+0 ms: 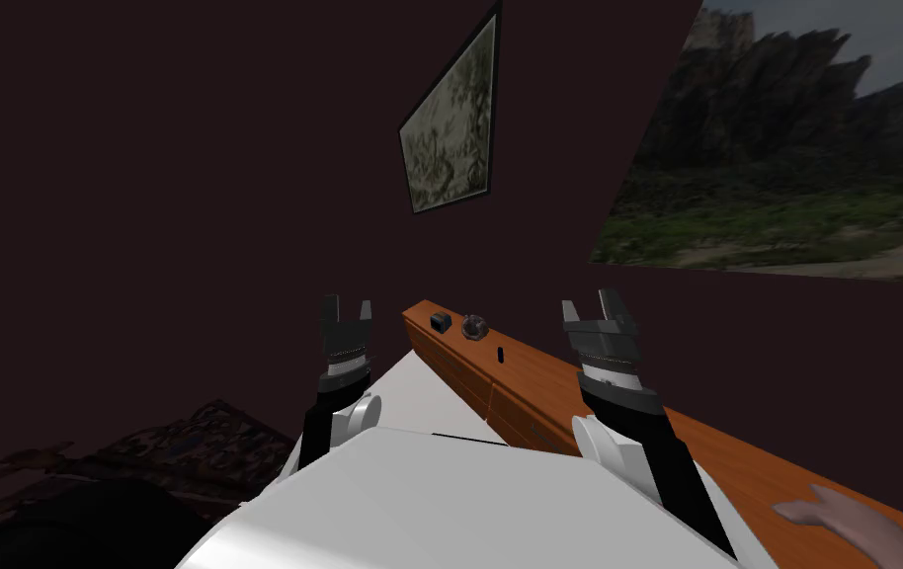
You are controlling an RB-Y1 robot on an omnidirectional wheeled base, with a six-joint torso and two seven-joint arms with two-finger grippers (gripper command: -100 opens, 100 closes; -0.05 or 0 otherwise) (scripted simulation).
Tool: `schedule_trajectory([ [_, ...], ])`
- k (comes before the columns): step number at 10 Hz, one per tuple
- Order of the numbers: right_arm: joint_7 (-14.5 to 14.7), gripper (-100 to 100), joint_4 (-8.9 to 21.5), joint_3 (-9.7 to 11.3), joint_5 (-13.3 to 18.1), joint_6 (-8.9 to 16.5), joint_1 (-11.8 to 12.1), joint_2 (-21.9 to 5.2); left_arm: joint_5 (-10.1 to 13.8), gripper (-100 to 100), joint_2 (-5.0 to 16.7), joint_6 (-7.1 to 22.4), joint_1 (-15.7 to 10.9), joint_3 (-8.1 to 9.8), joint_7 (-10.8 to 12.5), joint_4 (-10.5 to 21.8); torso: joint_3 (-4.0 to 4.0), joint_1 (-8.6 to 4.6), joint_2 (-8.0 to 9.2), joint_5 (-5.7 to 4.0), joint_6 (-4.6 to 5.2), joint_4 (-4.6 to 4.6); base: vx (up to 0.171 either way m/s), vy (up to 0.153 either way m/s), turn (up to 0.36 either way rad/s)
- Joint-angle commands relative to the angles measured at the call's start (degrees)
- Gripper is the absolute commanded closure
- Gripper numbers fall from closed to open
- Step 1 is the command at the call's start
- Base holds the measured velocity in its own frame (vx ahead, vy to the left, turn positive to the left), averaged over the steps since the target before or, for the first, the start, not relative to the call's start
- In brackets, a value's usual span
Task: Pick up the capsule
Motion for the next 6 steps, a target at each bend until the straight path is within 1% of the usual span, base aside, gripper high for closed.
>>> schedule_trajectory([
  [1, -1.24, -100, 2.32, -0.9, -2.2, 0.5, -1.12, -1.82, 0.0, 0, 0.0, 0.0, 0.0, 0.0, 0.0, 0.0, 0.0, 0.0, 0.0, 0.0, 0.0, 0.0, -0.005, 0.008, 0.087],
  [3, -2.54, -100, 4.85, -1.86, -4.56, 1.14, -2.31, -3.26, 0.0, 0, 0.0, 0.0, 0.0, 0.0, 0.0, 0.0, 0.0, 0.02, 0.0, 0.0, -0.01, 0.0, -0.006, 0.013, 0.091],
  [6, -5.15, -100, 9.77, -3.82, -9.4, 2.64, -4.71, -5.6, 0.0, 0, 0.0, 0.0, 0.0, 0.0, 0.0, 0.0, -0.01, 0.03, -0.01, 0.01, -0.01, 0.0, -0.002, 0.014, 0.093],
])
